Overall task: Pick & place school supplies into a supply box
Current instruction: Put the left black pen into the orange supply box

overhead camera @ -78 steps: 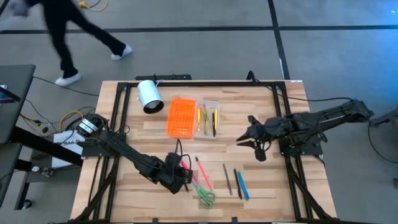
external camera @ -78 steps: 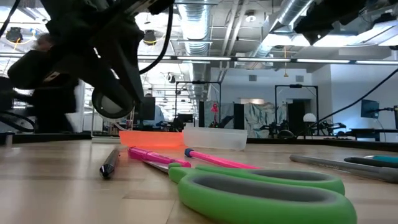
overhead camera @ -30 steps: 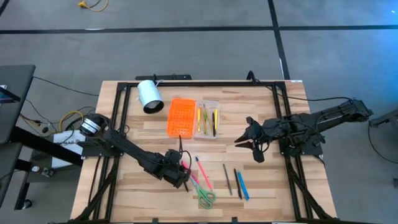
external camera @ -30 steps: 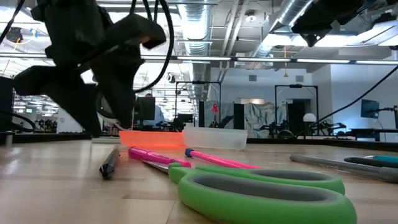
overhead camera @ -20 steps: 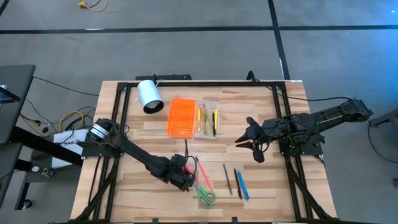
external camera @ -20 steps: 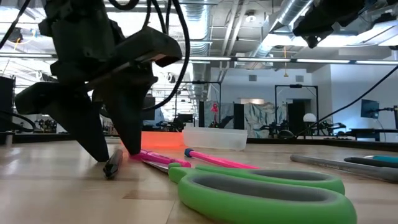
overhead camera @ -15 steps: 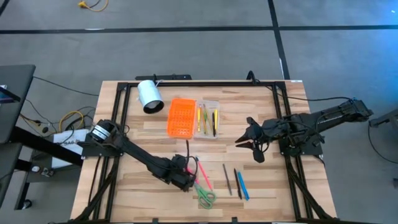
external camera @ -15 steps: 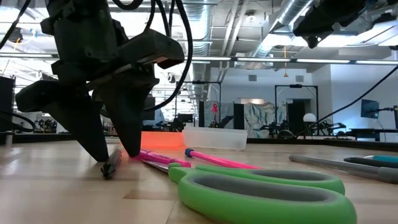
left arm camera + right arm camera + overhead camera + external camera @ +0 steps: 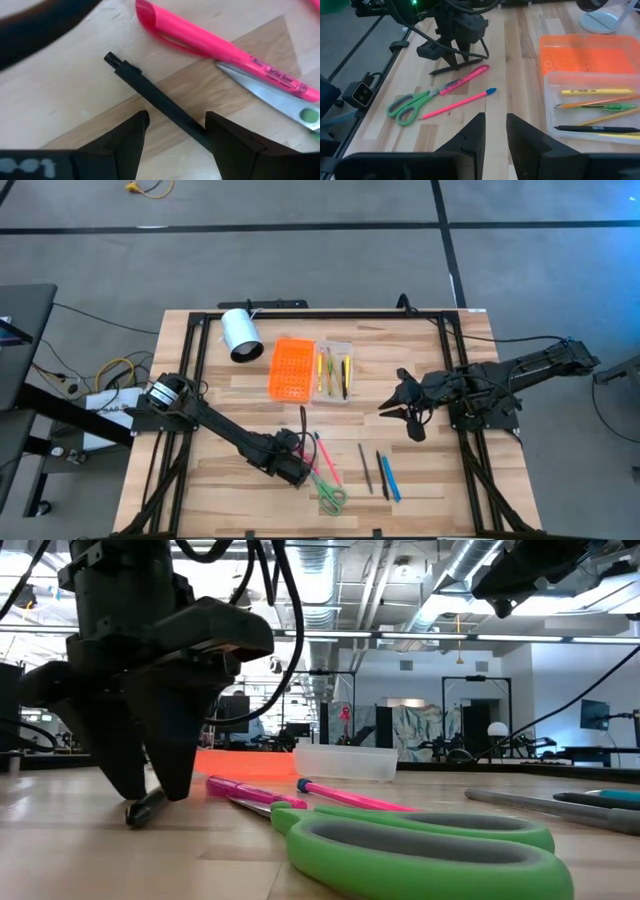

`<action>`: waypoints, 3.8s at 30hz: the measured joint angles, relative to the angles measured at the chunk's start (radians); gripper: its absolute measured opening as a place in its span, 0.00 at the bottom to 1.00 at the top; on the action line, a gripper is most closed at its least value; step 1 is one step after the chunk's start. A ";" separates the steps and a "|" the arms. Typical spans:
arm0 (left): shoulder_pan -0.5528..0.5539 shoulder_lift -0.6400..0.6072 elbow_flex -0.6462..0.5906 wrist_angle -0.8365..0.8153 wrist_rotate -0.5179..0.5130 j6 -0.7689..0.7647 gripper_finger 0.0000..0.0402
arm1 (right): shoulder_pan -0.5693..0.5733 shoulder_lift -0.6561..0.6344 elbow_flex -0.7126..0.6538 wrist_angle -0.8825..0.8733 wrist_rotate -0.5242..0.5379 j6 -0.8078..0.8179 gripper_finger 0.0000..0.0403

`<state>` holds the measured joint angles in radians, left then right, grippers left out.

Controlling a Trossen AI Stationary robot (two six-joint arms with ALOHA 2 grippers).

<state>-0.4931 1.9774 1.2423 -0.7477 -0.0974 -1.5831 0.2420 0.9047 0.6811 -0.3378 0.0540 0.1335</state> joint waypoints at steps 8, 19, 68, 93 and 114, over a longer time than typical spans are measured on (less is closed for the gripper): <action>-0.002 0.000 0.000 -0.058 0.009 0.072 0.46 | 0.000 0.000 0.000 -0.007 0.000 0.009 0.18; 0.000 0.000 -0.002 -0.062 0.043 0.263 0.27 | 0.000 0.000 0.000 -0.007 0.000 0.024 0.18; 0.001 -0.008 -0.030 -0.043 -0.050 0.052 0.03 | 0.000 0.000 -0.001 -0.067 -0.001 0.025 0.18; -0.001 0.010 0.084 -0.263 -0.221 0.083 0.02 | 0.000 0.000 -0.001 -0.067 -0.001 0.042 0.18; 0.130 0.006 0.270 -0.315 -0.364 0.226 0.02 | 0.000 0.000 -0.001 -0.067 -0.001 0.024 0.18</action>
<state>-0.3631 1.9831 1.5124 -1.0623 -0.4619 -1.3570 0.2420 0.9043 0.6804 -0.4049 0.0528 0.1574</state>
